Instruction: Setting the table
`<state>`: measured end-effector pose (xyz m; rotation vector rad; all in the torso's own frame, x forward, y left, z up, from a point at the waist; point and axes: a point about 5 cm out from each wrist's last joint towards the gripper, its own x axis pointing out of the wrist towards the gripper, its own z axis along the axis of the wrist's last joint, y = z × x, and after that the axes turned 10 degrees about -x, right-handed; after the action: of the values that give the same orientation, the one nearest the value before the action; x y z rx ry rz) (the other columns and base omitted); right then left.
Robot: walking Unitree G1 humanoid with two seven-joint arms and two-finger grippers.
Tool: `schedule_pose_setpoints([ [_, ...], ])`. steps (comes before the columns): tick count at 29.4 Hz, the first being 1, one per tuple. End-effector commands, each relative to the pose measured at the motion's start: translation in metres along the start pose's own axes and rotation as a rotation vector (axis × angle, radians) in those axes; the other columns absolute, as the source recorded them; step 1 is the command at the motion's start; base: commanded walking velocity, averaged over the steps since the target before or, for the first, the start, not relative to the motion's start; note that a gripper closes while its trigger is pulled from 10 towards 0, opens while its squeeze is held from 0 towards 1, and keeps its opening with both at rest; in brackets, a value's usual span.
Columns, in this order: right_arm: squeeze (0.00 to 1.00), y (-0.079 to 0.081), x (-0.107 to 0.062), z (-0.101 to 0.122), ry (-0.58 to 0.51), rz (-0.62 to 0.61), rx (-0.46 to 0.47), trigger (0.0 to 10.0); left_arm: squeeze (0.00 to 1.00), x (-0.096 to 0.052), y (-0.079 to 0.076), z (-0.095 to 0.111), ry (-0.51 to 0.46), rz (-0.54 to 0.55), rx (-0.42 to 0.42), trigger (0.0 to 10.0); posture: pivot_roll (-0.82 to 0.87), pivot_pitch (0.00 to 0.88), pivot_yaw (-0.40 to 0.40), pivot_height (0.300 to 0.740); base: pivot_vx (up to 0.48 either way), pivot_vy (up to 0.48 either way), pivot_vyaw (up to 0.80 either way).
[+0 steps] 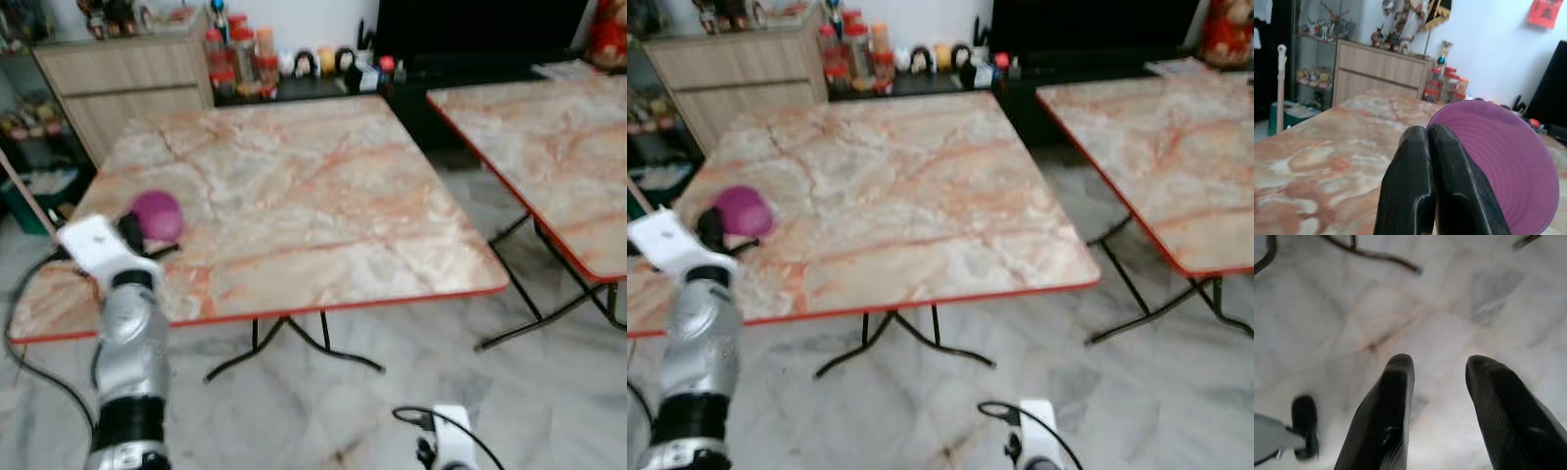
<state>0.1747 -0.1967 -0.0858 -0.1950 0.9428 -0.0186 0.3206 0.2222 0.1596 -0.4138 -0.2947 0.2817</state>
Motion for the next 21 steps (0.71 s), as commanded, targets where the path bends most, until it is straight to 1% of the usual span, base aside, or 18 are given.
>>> schedule_pose_setpoints([
  [1,0.00,0.008,0.002,0.011,-0.041,0.016,-0.025,10.0,0.00,0.004,0.003,0.010,-0.040,0.012,0.014,10.0,0.07,0.000,0.011,0.740,0.315,-0.360,0.45],
  [3,0.00,0.008,0.002,0.012,-0.042,0.012,-0.034,10.0,0.00,0.004,0.003,0.010,-0.040,0.010,0.013,10.0,0.07,0.000,0.011,0.740,0.315,-0.360,0.45],
  [5,0.00,0.008,0.002,0.011,-0.039,0.009,-0.016,10.0,0.00,0.004,0.002,0.009,-0.038,0.008,0.010,10.0,0.07,0.000,0.011,0.740,0.322,-0.352,0.74],
  [7,0.00,0.007,0.002,0.010,-0.035,0.005,0.005,10.0,0.00,0.004,0.000,0.009,-0.035,0.002,0.010,10.0,0.07,0.000,0.010,0.740,0.321,-0.352,0.00],
  [14,0.00,0.006,0.002,0.010,-0.034,0.005,-0.008,10.0,0.00,0.004,-0.004,0.007,-0.028,-0.012,0.005,10.0,0.07,0.000,0.010,0.740,0.328,-0.347,0.00],
  [21,0.00,0.006,0.002,0.009,-0.029,0.005,0.005,10.0,0.00,0.004,-0.009,0.006,-0.024,-0.025,-0.002,10.0,0.06,0.000,0.012,0.740,0.328,-0.346,0.00],
])
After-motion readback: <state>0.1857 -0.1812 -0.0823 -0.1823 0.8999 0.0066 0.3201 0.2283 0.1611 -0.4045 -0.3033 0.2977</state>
